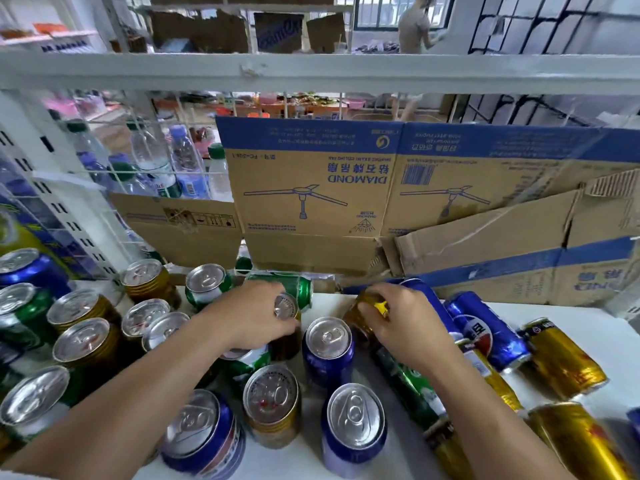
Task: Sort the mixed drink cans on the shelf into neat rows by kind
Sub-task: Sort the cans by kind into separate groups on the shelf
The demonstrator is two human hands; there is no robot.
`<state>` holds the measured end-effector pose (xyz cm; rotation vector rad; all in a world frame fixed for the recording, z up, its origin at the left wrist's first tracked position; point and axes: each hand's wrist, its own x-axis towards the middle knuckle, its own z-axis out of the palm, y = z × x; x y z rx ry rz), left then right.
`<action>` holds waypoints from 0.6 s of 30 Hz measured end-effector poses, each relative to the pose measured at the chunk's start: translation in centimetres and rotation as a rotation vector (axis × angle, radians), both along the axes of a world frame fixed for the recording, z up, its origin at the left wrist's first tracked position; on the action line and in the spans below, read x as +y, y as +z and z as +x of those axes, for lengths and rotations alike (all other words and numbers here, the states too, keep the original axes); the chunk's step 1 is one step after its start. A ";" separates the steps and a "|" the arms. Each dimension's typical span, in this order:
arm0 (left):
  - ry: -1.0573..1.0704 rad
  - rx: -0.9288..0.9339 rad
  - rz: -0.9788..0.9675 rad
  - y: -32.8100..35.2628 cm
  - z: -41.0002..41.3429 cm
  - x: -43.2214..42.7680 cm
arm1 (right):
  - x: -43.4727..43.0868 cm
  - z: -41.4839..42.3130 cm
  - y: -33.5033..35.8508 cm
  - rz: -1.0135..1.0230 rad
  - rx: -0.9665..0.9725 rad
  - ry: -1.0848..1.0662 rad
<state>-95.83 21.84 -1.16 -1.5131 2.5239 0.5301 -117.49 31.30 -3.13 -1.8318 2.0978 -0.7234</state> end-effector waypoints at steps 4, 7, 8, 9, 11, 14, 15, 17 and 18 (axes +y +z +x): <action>-0.090 -0.053 -0.042 1.7 -1.4 -1.2 | -1.9 -0.3 -0.8 0.267 0.151 -0.077; -0.097 -0.050 -0.031 1.7 -3.1 -3.0 | -3.2 0.5 -1.9 0.379 0.026 -0.143; -0.106 -0.086 -0.033 1.6 -3.7 -3.5 | -3.6 0.8 -1.9 0.391 -0.066 -0.164; -0.119 -0.128 -0.035 1.4 -4.4 -3.9 | -4.0 1.0 -1.9 0.406 -0.144 -0.190; -0.164 -0.218 -0.044 1.1 -5.8 -4.2 | -4.9 1.3 -1.6 0.451 -0.235 -0.248; -0.241 -0.363 -0.090 0.4 -7.5 -4.0 | -5.7 1.9 -1.3 0.568 -0.207 -0.252; -0.256 -0.408 -0.119 0.2 -8.1 -4.0 | -5.8 2.0 -1.3 0.564 -0.208 -0.261; -0.288 -0.490 -0.154 -0.2 -9.1 -3.9 | -5.9 1.9 -1.5 0.490 -0.306 -0.317; -0.314 -0.513 -0.164 -0.2 -9.5 -3.9 | -5.7 1.9 -1.5 0.457 -0.359 -0.339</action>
